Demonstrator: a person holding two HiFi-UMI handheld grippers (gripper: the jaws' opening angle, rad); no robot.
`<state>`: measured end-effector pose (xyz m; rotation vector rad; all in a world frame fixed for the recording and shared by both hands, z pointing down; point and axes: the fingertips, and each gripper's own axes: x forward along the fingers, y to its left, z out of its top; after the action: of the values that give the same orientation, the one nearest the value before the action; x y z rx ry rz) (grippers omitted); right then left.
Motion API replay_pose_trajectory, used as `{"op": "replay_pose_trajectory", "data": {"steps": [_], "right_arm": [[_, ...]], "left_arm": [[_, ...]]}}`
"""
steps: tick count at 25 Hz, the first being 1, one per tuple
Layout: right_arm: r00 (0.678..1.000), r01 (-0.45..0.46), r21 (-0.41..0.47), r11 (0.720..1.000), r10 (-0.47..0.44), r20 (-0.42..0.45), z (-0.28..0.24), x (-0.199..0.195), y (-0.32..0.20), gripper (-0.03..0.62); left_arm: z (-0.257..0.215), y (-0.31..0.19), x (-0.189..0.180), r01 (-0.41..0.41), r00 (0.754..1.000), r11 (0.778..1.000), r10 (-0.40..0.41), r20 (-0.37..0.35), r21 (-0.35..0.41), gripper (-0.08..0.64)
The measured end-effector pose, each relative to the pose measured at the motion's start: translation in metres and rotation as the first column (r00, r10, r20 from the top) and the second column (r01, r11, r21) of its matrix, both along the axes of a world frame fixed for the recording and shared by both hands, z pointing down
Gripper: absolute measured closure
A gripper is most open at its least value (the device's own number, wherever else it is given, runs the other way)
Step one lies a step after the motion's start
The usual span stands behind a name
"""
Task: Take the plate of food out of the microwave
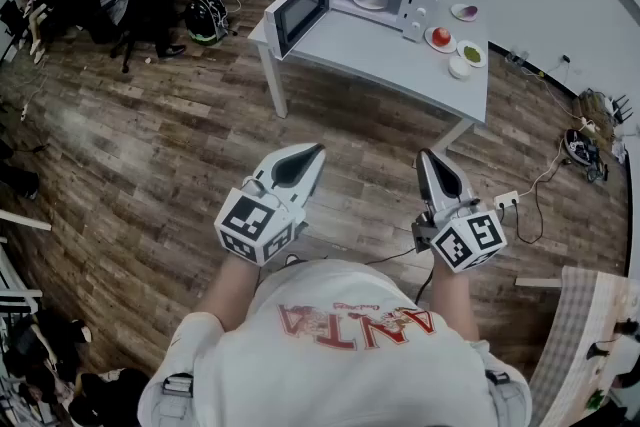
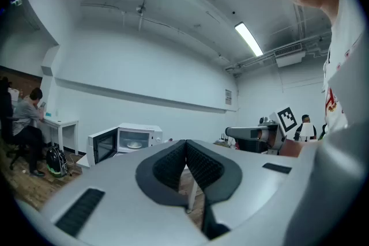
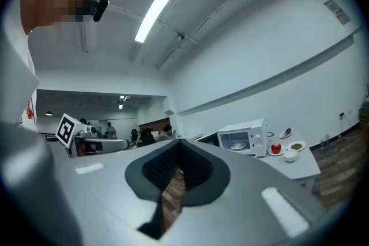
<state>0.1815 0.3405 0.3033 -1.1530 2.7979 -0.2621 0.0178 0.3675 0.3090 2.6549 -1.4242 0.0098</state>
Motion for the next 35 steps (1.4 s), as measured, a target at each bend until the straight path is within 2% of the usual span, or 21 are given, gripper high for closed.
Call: {"op": "replay_pose_trajectory", "data": {"steps": [9,13,17,21,27,32,35], "right_arm": [[0.997,-0.067,0.007,0.998,0.067,0.035,-0.002,0.011,-0.002,0.591],[0.998,-0.034,-0.003,0.999,0.035,0.057,-0.002,0.005,0.003,0.591],[0.991,0.026,-0.001,1.0,-0.025,0.135,-0.009,-0.006,0.01,0.591],[0.987,0.042,-0.029,0.999,-0.038,0.153,-0.003,-0.018,0.012,0.591],[0.982,0.073,-0.077,0.994,-0.059,0.179,0.007,-0.061,0.019,0.589],[0.987,0.087,-0.066,0.994,-0.077,0.143,0.011,-0.111,0.029,0.591],[0.991,0.063,-0.057,0.996,-0.056,0.118,0.011,-0.124,0.034,0.591]], "left_arm": [[0.001,0.001,-0.002,-0.007,1.0,1.0,0.007,-0.001,-0.008,0.551],[0.002,0.005,-0.006,-0.002,1.0,1.0,0.002,-0.008,-0.014,0.551],[0.003,0.007,-0.011,0.001,1.0,1.0,-0.001,-0.014,-0.022,0.551],[0.008,0.012,-0.024,0.01,1.0,0.999,-0.011,-0.023,-0.039,0.551],[0.019,0.029,-0.071,0.037,0.998,0.997,-0.04,-0.045,-0.068,0.551],[0.031,0.034,-0.12,0.051,0.997,0.997,-0.055,-0.058,-0.061,0.551],[0.044,0.027,-0.139,0.053,0.996,0.995,-0.058,-0.069,-0.082,0.551]]}}
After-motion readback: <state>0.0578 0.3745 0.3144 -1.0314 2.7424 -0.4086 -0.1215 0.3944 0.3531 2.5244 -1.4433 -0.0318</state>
